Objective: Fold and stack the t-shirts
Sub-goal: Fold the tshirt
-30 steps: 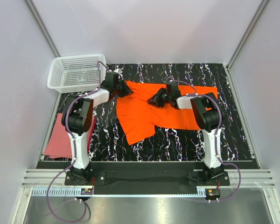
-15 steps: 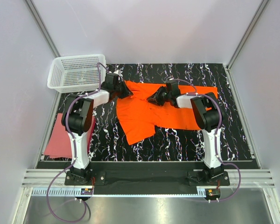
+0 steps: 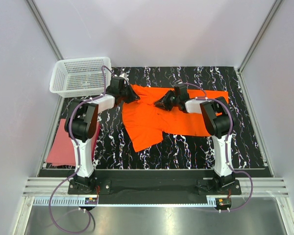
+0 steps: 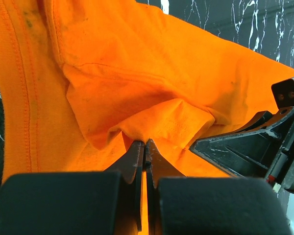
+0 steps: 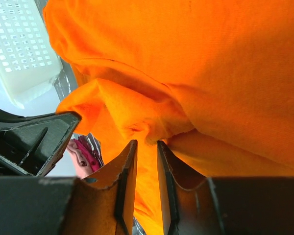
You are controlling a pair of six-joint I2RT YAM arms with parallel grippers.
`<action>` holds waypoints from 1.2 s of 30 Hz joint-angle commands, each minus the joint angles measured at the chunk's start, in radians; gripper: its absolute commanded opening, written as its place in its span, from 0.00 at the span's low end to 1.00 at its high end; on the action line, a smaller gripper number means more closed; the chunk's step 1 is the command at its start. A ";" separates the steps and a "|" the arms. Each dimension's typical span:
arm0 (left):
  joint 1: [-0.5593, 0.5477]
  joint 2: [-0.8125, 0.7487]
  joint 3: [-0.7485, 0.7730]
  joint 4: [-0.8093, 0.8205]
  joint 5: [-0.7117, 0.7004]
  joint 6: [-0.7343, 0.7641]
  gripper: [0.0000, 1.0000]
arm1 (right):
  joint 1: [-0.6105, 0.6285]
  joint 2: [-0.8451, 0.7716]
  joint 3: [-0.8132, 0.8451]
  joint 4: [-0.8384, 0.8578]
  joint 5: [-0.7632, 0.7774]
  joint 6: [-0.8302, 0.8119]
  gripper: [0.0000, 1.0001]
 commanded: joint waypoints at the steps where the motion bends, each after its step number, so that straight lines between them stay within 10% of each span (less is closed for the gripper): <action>1: 0.006 -0.034 0.002 0.051 0.023 -0.002 0.00 | 0.012 0.013 -0.008 -0.021 0.031 0.014 0.30; 15: 0.006 -0.038 -0.003 0.053 0.023 -0.003 0.00 | 0.012 0.048 0.016 -0.037 0.041 0.034 0.30; 26: 0.006 -0.048 -0.013 0.044 0.024 0.002 0.00 | 0.012 -0.004 0.050 -0.070 0.025 -0.001 0.03; 36: 0.006 -0.069 -0.010 -0.033 0.021 -0.037 0.00 | -0.014 -0.082 0.036 -0.132 -0.060 -0.081 0.00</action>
